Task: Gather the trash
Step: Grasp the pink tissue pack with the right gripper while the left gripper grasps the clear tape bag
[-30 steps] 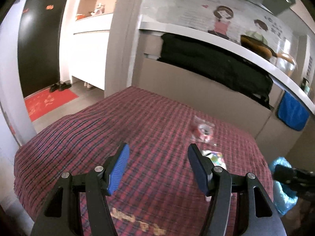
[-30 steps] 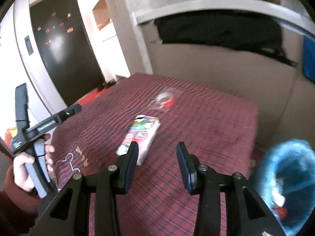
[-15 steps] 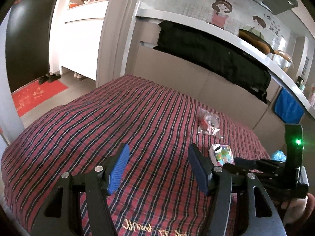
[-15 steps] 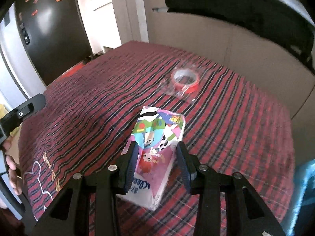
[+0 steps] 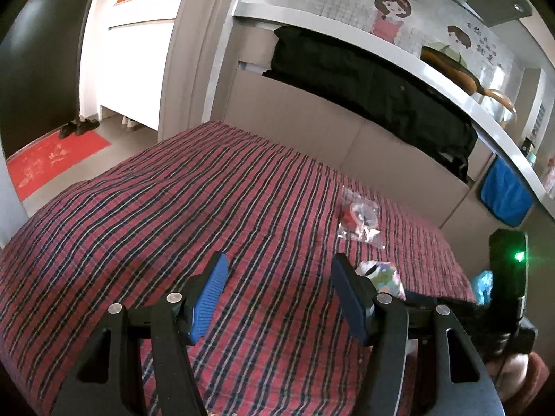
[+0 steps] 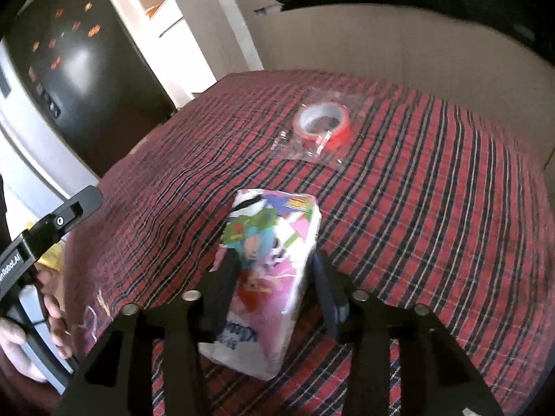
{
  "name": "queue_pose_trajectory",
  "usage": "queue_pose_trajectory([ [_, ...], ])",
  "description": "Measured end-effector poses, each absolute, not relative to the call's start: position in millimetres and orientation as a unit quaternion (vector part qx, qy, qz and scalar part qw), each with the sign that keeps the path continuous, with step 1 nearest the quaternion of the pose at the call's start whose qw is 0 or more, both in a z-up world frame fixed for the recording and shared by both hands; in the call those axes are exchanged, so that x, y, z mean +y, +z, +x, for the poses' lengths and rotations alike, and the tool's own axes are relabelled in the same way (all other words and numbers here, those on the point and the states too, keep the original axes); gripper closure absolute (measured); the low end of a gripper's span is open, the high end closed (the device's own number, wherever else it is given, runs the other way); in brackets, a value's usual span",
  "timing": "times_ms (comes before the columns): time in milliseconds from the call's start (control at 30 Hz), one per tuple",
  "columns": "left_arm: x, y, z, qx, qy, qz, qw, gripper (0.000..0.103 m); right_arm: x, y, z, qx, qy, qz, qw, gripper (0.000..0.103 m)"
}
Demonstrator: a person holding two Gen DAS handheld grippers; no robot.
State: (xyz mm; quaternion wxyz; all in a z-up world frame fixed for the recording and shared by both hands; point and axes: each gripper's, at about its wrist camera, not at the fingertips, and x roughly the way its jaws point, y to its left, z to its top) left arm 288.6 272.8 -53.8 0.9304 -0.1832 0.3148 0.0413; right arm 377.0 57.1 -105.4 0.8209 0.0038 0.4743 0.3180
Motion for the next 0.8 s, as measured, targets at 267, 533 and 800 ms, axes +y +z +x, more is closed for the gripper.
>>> queue_pose_trajectory([
  [267, 250, -48, 305, 0.330, 0.034, -0.167, 0.929, 0.041, 57, -95, 364, 0.457, 0.346, -0.028, 0.819, 0.084],
  [533, 212, -59, 353, 0.356, -0.020, -0.165, 0.919, 0.041, -49, -47, 356, 0.377, 0.281, 0.036, 0.882, 0.085],
  [800, 175, -62, 454, 0.366, -0.028, -0.132, 0.921, 0.040, -114, -59, 360, 0.387, 0.250, 0.084, 0.884, 0.084],
])
